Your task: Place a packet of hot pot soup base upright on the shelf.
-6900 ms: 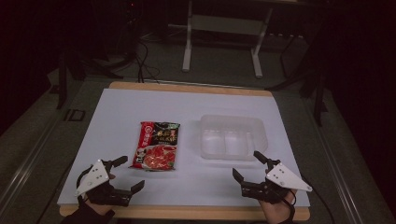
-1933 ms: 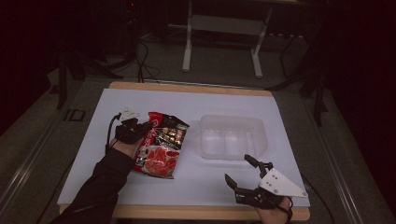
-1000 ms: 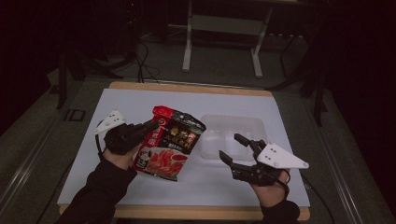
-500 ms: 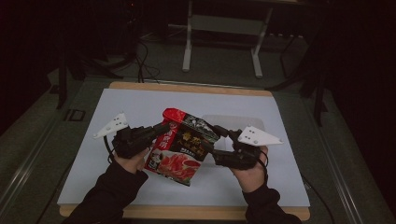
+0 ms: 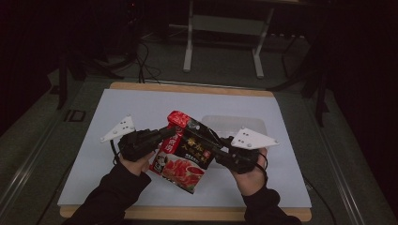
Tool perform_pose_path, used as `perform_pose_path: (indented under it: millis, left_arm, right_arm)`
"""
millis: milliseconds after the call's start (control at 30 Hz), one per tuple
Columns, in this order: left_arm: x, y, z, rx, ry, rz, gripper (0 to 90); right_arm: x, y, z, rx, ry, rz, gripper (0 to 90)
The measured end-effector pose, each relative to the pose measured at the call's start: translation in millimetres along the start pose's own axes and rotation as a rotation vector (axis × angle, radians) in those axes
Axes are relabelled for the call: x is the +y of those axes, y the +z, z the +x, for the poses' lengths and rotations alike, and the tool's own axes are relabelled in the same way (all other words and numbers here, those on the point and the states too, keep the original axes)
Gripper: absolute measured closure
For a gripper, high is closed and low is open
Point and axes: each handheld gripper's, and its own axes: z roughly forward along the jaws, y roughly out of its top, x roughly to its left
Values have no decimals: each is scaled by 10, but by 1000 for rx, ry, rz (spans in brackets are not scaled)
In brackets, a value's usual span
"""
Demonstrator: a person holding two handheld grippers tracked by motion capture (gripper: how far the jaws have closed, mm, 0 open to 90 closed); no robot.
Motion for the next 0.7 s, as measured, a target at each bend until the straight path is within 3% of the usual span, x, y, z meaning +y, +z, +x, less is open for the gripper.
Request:
perform_pose_path:
  millis: [167, 300, 367, 500, 533, 667, 700]
  left_arm:
    - [58, -13, 6, -31, 0, -5, 861]
    - [95, -17, 0, -29, 8, 0, 803]
    - [125, -26, -5, -29, 20, 10, 654]
    - [130, -38, -15, -10, 41, 22, 568]
    - [115, -45, -20, 28, 54, 37, 456]
    - [74, -59, 10, 46, 57, 53, 299]
    - [74, -59, 10, 46, 57, 53, 299]
  right_arm:
    - [138, -58, 46, -19, -12, -15, 766]
    - [177, -71, 52, -20, -8, -19, 769]
    - [260, -115, 64, -62, -47, -29, 769]
    - [301, -164, 29, -108, -54, -32, 768]
    - [328, -210, -14, -136, -57, -38, 769]
    - [375, -303, -90, -169, -43, -62, 768]
    - [391, -327, -112, -177, -43, -66, 768]
